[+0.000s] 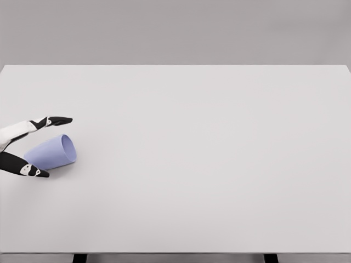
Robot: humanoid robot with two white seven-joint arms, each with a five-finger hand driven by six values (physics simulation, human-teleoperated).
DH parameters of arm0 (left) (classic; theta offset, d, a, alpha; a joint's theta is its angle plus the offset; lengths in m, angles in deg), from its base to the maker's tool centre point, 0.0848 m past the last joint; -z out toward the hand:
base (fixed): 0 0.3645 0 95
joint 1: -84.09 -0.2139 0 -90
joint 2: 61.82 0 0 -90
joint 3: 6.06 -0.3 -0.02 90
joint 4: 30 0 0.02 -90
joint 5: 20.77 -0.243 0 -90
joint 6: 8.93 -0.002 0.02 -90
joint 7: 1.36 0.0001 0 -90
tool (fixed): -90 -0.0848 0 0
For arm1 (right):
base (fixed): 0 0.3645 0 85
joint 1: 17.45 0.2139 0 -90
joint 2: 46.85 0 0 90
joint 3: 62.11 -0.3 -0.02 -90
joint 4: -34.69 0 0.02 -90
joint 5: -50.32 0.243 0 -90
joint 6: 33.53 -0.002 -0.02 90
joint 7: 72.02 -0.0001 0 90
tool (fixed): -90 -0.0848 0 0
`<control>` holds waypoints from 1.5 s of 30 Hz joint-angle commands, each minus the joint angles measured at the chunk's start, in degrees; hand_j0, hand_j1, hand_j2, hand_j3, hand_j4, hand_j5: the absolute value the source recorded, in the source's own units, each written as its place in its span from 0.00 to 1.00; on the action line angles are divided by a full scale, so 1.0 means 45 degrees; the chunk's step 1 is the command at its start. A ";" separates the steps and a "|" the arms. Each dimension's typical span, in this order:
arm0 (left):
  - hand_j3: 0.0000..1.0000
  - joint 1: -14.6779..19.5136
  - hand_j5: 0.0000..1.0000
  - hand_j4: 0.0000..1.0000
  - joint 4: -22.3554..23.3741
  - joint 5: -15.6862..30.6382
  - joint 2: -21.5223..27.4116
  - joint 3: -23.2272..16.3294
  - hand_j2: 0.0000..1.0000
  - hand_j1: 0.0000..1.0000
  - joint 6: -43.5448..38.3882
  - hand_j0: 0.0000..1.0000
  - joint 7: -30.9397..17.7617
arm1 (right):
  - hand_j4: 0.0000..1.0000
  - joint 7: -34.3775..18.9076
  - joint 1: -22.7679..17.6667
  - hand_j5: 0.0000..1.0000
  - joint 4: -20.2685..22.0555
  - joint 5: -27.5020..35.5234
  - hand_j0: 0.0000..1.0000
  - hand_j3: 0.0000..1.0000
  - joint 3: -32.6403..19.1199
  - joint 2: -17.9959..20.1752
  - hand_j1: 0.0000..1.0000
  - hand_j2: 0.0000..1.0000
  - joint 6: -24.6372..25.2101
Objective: Flip the cup with left arm and place it on the table
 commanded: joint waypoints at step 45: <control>1.00 0.0293 1.00 1.00 0.0882 -0.2285 -0.1553 -0.0029 1.00 1.00 -0.1722 1.00 0.0549 | 1.00 -0.0001 0.0000 1.00 0.0002 0.0023 1.00 1.00 -0.0001 0.0000 1.00 1.00 -0.0005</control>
